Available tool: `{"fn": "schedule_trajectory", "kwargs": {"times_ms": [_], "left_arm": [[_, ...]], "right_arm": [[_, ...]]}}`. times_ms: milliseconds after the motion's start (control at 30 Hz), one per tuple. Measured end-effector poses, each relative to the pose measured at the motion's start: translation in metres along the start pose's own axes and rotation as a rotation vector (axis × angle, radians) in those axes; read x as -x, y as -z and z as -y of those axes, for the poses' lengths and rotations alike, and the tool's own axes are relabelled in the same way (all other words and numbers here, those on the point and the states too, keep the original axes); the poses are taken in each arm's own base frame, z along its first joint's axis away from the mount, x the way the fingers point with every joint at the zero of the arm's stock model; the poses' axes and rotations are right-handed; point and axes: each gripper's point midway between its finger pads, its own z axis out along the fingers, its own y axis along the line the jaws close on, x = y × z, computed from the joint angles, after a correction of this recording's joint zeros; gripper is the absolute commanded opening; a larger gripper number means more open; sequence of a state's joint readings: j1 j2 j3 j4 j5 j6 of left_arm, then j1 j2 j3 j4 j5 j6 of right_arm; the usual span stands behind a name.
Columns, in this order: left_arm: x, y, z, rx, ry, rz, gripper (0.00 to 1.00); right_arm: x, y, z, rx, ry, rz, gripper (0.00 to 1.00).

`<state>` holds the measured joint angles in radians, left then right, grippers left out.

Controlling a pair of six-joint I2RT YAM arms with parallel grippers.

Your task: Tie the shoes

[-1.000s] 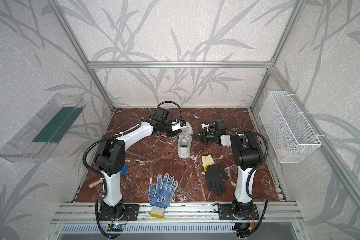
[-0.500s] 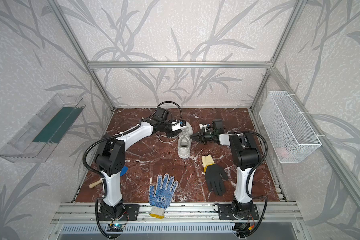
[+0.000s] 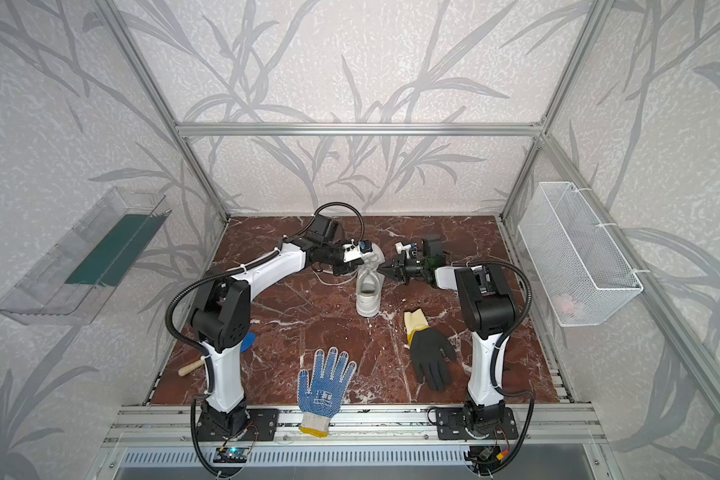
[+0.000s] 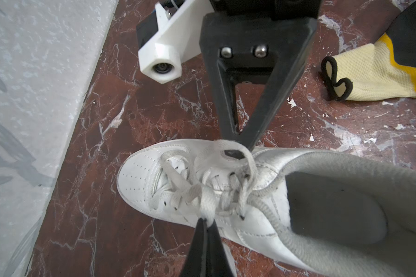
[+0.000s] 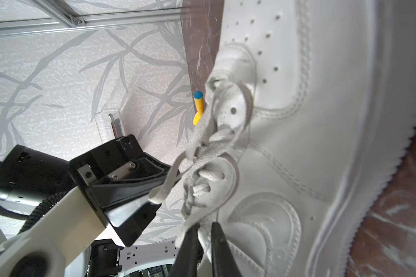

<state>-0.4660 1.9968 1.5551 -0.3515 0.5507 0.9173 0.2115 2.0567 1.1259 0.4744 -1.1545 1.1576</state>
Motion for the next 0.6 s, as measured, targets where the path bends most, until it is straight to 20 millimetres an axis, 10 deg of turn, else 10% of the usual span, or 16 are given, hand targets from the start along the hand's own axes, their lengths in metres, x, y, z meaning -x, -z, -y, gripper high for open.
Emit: {"fn": "schedule_trajectory", "kwargs": {"times_ms": [600], "left_arm": [[-0.001,0.0,0.002,-0.006,0.004,-0.005,0.0]], "right_arm": [[0.007,-0.014,-0.018,0.094,0.003,0.004,0.19]]}}
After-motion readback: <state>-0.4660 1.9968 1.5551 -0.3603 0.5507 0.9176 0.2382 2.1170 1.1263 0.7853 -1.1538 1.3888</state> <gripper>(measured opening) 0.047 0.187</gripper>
